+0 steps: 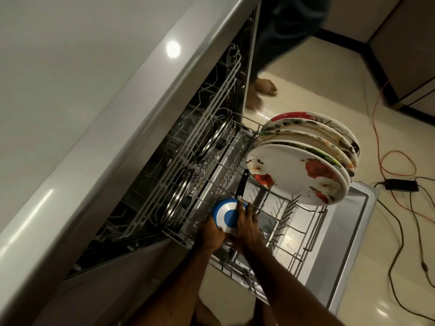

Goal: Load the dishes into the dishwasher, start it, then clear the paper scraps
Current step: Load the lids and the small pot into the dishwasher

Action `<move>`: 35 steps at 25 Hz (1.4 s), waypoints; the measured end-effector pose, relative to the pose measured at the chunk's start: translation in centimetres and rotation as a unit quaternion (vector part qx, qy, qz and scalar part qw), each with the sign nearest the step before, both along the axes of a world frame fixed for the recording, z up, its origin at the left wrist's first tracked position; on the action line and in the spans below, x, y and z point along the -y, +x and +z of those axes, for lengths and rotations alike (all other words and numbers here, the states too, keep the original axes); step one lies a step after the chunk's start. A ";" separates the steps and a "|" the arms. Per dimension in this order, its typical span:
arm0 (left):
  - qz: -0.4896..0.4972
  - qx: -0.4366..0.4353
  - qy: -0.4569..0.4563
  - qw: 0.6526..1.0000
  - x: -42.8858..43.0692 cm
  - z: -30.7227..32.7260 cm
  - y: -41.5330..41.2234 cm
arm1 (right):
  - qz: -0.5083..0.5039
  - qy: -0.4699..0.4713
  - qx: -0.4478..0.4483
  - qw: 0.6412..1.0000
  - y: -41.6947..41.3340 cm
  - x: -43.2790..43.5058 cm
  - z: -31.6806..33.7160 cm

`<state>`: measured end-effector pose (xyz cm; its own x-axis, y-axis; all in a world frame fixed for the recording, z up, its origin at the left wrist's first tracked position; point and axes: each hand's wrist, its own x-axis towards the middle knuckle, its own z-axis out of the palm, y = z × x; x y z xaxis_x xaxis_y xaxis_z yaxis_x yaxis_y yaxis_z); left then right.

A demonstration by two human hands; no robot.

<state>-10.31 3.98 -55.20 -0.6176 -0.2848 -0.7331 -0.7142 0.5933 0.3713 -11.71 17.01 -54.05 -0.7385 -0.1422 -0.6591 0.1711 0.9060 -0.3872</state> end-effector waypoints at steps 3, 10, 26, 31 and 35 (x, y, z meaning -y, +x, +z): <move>-0.036 -0.024 -0.032 0.999 -0.6 1.3 -0.1 | 0.020 0.010 -0.014 1.000 0.1 -0.3 1.7; -0.198 -0.131 -0.144 0.961 -1.8 7.9 1.2 | 0.146 0.043 -0.112 0.982 0.3 -1.4 8.8; -0.167 -0.170 -0.276 0.931 1.7 35.4 15.5 | 0.475 -0.030 -0.225 0.850 5.9 2.9 35.4; -0.176 -0.199 -0.312 0.912 5.2 43.6 19.0 | 0.529 -0.073 -0.305 0.788 6.7 6.6 41.8; -0.149 -0.233 -0.282 0.919 5.6 46.7 22.3 | 0.567 -0.104 -0.294 0.763 8.0 8.2 45.0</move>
